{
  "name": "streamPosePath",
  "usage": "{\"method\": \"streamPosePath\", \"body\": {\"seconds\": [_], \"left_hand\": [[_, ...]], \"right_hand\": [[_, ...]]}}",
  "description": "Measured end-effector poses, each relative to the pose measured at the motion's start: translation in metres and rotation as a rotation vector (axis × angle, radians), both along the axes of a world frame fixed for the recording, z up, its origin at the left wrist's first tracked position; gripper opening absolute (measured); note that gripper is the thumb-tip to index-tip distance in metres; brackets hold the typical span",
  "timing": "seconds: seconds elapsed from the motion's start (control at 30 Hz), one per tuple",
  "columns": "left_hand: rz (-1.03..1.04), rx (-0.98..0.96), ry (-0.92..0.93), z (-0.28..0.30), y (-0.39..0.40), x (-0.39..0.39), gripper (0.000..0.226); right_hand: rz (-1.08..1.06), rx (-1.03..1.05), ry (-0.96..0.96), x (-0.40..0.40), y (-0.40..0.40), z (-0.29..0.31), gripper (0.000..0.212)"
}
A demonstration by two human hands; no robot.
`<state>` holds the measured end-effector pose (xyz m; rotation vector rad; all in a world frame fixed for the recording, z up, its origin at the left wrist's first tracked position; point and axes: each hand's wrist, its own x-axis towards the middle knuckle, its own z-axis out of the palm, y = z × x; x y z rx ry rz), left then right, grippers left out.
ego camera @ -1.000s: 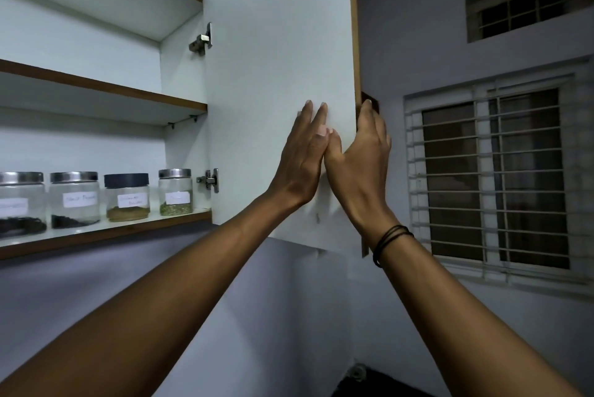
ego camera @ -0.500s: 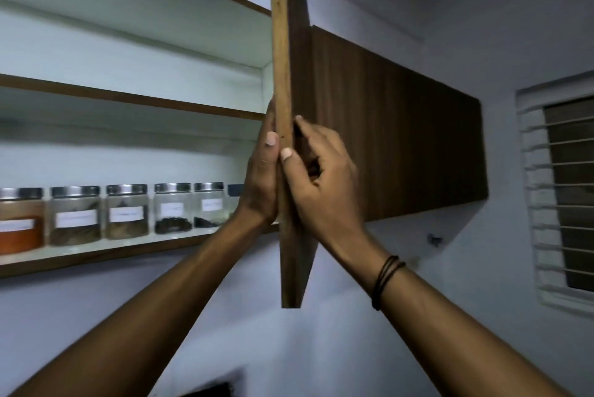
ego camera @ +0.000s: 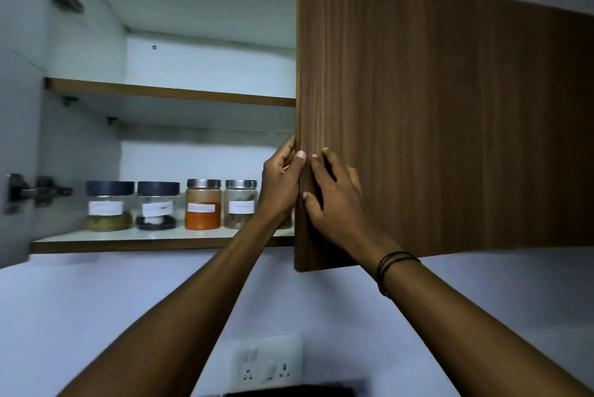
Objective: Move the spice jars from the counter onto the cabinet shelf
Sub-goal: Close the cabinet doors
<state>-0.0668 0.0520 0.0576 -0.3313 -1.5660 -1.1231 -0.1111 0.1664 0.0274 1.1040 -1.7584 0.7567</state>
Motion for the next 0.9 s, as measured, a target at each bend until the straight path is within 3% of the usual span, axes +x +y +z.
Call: {"method": "streamPosePath", "body": {"seconds": [0.27,0.6,0.9], "left_hand": [[0.193,-0.009,-0.088,-0.005,-0.041,-0.026,0.041],[0.258,-0.030,-0.078,-0.007,-0.058,-0.043,0.042],[0.342,-0.131,-0.134,-0.011,-0.054,-0.028,0.037]], "right_hand": [[-0.132,0.081,0.110,-0.025,-0.046,-0.004,0.070],[-0.146,0.136,0.127,-0.039,-0.059,-0.006,0.073],[-0.071,0.091,0.000,-0.028,-0.057,-0.002,0.063]]}}
